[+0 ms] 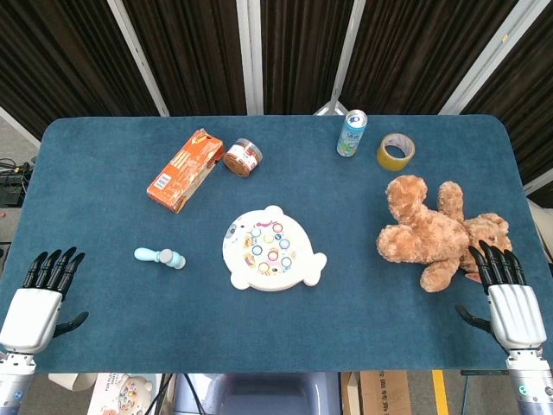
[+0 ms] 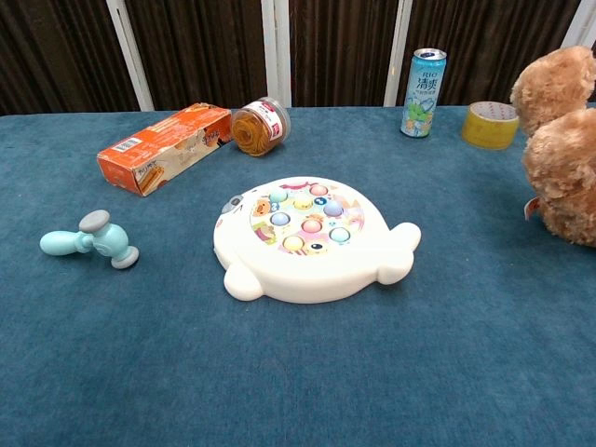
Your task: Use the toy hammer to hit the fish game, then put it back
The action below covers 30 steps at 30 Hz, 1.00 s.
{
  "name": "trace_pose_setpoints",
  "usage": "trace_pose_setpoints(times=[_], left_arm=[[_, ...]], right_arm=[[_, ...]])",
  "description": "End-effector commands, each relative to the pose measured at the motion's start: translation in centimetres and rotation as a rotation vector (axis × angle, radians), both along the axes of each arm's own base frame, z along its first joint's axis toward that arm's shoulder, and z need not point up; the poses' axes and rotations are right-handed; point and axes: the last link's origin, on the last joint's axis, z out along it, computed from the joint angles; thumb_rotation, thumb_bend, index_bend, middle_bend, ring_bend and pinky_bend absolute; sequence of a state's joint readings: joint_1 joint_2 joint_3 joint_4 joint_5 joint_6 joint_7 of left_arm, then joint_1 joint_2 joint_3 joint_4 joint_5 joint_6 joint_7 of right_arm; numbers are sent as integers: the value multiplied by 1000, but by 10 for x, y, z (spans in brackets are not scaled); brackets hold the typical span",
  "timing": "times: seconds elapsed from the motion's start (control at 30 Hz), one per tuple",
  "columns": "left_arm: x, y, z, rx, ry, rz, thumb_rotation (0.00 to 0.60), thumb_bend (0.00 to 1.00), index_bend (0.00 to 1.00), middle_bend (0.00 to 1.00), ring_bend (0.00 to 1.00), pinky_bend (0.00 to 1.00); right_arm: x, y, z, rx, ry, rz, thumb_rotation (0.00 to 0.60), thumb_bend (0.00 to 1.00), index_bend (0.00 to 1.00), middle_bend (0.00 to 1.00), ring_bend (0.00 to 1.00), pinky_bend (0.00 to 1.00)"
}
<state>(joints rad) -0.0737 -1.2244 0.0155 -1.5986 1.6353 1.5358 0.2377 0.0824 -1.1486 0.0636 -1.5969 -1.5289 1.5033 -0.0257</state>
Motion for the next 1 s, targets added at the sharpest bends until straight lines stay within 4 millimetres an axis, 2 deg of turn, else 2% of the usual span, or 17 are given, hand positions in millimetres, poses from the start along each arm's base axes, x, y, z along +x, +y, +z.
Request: trace_pose_setpoints(times=[0.03,0.63,0.83,1.0], left_arm=[[0,0,0,-2,-1,0,600,0,0,0,0,27],[3,5,-4,-29,-11,6,600,14,0,0,0,29],[24,35,-3,-29,3,-34,600,68,20,0,0,82],[43,65,-9,-38,7,-44,600,139,225,57,20,143]], right_arm=[[0,0,0,2,-1,-3,600,180,0,0,0,0],[-1,1,-1,13,2,-19,600,179,0,0,0,0],[-2,0,0,10,1,-23,600,179,0,0,0,0],[-2,0,0,11,-1,-23,600,179,0,0,0,0]])
